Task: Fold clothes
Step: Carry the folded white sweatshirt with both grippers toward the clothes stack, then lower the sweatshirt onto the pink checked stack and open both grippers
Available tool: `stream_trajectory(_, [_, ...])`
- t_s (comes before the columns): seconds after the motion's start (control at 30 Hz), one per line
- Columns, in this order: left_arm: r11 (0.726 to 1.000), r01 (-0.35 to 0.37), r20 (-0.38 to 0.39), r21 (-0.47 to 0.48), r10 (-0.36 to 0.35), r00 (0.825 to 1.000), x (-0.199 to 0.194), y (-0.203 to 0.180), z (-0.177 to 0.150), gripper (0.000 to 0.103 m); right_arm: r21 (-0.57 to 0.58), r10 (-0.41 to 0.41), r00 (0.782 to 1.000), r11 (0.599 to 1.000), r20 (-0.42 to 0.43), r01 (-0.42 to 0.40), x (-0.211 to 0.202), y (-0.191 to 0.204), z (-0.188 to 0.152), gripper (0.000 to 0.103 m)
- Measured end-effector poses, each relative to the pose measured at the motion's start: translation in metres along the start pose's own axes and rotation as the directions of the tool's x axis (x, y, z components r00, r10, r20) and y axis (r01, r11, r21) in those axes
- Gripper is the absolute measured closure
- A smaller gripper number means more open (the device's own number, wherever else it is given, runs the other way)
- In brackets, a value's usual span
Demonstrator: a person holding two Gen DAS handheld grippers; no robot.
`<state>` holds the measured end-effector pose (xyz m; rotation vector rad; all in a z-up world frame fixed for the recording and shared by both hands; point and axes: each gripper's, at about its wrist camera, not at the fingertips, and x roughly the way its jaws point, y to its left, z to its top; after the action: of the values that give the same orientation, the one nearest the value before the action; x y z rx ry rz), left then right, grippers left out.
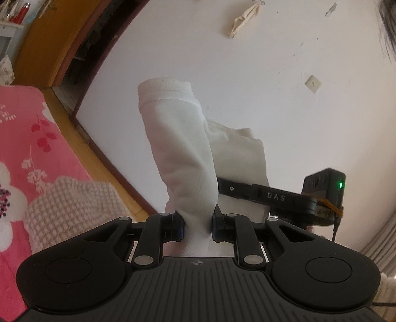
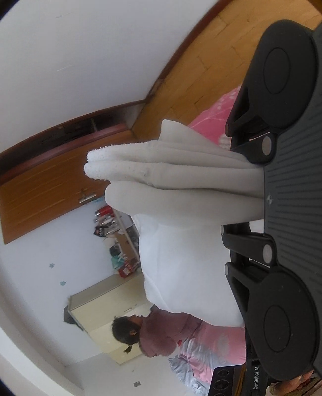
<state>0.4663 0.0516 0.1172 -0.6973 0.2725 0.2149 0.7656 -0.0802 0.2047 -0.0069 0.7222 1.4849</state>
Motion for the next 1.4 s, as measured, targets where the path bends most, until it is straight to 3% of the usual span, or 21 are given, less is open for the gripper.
stream_trajectory(0.23, [0.994,-0.009,0.011,-0.105,0.011,1.0,0.011,0.009,-0.009,0.086,-0.02,0.001,0.997,1.0,-0.077,-0.002,0.017,0.012,0.005,0.086])
stream_trajectory(0.47, [0.977,-0.093,-0.052,-0.192,0.085,0.995,0.035,0.067,-0.026,0.086,-0.055,-0.018,0.964,0.998,-0.264,0.004,0.098,-0.002,-0.002,0.086])
stream_trajectory(0.6, [0.967,-0.114,-0.075,-0.229,0.099,0.992,0.035,0.093,-0.021,0.086,-0.03,-0.006,0.948,1.0,-0.319,-0.004,0.135,-0.015,-0.009,0.086])
stream_trajectory(0.8, [0.957,-0.11,-0.068,-0.268,0.096,0.993,0.026,0.11,-0.011,0.086,-0.003,0.045,0.921,0.999,-0.388,-0.051,0.158,-0.027,-0.008,0.086])
stream_trajectory(1.0, [0.92,-0.113,-0.119,-0.376,0.073,0.99,0.037,0.154,-0.01,0.086,0.036,0.054,0.876,0.998,-0.48,-0.042,0.193,-0.036,-0.012,0.086])
stream_trajectory(1.1, [0.91,-0.072,-0.151,-0.408,0.011,0.988,0.041,0.174,-0.011,0.085,0.059,0.057,0.866,0.998,-0.496,-0.032,0.206,-0.044,-0.016,0.086])
stream_trajectory(1.17, [0.891,-0.058,-0.185,-0.451,-0.03,0.982,0.043,0.189,-0.012,0.083,0.082,0.054,0.855,0.997,-0.516,-0.014,0.212,-0.05,-0.021,0.082])
stream_trajectory(1.2, [0.879,-0.056,-0.201,-0.473,-0.046,0.979,0.045,0.196,-0.014,0.082,0.104,0.05,0.85,0.995,-0.525,0.005,0.215,-0.054,-0.023,0.076])
stream_trajectory(1.27, [0.86,-0.05,-0.213,-0.508,-0.069,0.975,0.044,0.206,-0.016,0.078,0.142,0.024,0.845,0.988,-0.534,0.062,0.218,-0.064,-0.025,0.051])
stream_trajectory(1.33, [0.849,-0.041,-0.219,-0.526,-0.089,0.972,0.044,0.21,-0.017,0.077,0.178,-0.012,0.856,0.977,-0.517,0.121,0.214,-0.073,-0.025,0.032])
stream_trajectory(1.4, [0.841,-0.035,-0.222,-0.54,-0.102,0.97,0.045,0.213,-0.016,0.073,0.223,-0.056,0.875,0.958,-0.48,0.183,0.205,-0.082,-0.023,0.026])
